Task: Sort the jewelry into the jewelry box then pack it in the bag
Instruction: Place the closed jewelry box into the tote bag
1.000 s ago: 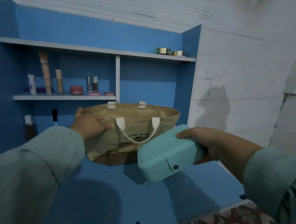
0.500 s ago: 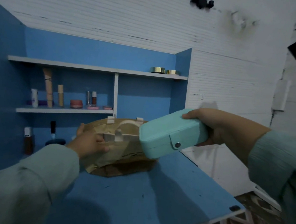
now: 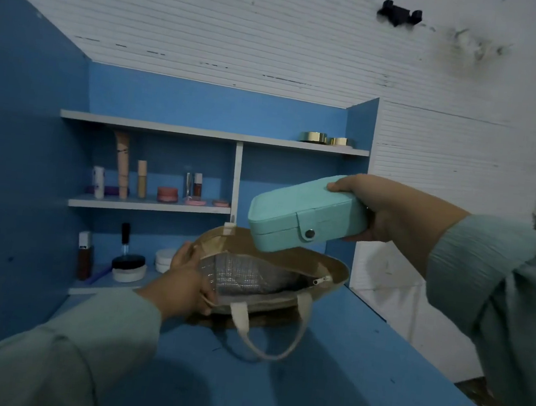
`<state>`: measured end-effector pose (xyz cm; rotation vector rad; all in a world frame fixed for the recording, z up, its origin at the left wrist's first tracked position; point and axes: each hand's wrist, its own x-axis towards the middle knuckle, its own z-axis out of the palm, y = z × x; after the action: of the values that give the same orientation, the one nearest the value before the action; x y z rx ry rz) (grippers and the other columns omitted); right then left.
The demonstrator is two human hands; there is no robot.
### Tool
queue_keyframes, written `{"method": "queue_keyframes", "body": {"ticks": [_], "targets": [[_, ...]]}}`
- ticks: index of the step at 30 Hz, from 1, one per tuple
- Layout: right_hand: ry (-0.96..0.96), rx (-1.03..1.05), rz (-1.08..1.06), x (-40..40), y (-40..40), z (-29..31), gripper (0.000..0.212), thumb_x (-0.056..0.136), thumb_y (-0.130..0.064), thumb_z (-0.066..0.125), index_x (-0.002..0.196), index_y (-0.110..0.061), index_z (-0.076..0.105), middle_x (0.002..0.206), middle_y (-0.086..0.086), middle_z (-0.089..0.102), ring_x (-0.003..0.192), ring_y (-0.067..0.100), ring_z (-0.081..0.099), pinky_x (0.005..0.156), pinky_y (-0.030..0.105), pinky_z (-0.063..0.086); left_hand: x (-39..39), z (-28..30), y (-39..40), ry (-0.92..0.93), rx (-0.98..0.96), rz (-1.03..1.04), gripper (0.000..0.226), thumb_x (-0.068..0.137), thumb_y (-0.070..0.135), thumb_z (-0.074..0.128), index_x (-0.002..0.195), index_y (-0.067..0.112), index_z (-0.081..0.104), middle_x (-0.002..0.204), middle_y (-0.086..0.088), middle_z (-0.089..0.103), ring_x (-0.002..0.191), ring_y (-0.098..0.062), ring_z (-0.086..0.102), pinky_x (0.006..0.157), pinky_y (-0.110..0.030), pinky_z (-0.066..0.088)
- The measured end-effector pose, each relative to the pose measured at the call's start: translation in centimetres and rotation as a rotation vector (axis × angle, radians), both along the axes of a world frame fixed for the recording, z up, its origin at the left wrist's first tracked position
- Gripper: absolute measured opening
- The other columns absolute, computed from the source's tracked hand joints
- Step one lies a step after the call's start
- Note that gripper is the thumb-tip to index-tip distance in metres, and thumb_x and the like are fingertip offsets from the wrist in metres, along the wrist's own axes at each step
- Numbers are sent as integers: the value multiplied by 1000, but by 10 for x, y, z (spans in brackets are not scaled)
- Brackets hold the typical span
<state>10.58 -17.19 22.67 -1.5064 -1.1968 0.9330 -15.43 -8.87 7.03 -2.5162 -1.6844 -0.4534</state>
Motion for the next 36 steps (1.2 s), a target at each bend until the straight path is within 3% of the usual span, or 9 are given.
{"method": "queue_keyframes", "body": {"ticks": [4,9,14,18,23,26,28,33,36], "targets": [[20,-25,30,-18,10,-11,22,87,-31,61,88,-15,47,79,11,60,69,22,61,59,37,54,0,1,-2,-44,-23,7,27,76,30,74,103,31,71,155,-17,-13,139,-34,-22,111,-26,-9],[88,-29,40,-40,26,-44,48,85,-27,66,120,-9,40,90,13,55,71,25,59,44,33,52,-5,8,1,-51,-57,15,28,75,35,74,103,34,70,155,-18,-10,140,-33,-21,113,-32,-10],[-160,79,-72,-55,57,-76,71,78,-40,69,129,-6,34,114,10,49,98,29,53,80,41,50,-6,28,-3,-101,-77,2,23,79,39,69,102,37,68,156,-14,7,142,-30,-13,116,-36,-6],[-320,66,-22,-63,73,-79,73,79,-41,68,133,-8,32,121,11,47,107,29,50,84,38,46,-10,47,1,-127,-110,-65,19,83,35,65,102,32,67,137,-4,45,142,-20,7,115,-32,-9],[-350,-75,67,-67,100,-67,75,80,-40,69,135,-8,30,120,11,47,95,25,47,74,34,41,-15,56,13,-169,-178,-39,11,79,41,67,89,43,62,152,-1,25,143,-21,-4,115,-32,-1],[-448,-152,144,-71,111,-65,79,79,-39,71,138,-9,29,124,12,48,103,27,52,81,35,46,-16,58,15,-165,-224,-43,12,76,45,69,75,50,58,154,-5,20,143,-21,1,117,-35,5],[-515,-201,208,-74,117,-64,71,81,-37,68,136,-8,34,122,12,49,105,28,53,87,35,47,-15,61,14,-167,-244,-29,10,77,43,68,82,47,60,156,-4,11,144,-19,-5,114,-33,3],[-673,-317,370,-81,127,-57,53,87,-34,61,128,-4,45,87,7,48,89,23,50,81,32,42,-15,69,14,-188,-277,-31,22,83,38,65,104,34,65,152,-2,23,142,-15,3,111,-27,8],[-812,-418,470,-86,132,-52,49,92,-32,55,128,-2,45,88,9,49,96,25,48,90,35,42,-16,74,13,-213,-314,-11,14,81,39,66,94,40,61,150,2,28,142,-12,5,111,-27,10]]}}
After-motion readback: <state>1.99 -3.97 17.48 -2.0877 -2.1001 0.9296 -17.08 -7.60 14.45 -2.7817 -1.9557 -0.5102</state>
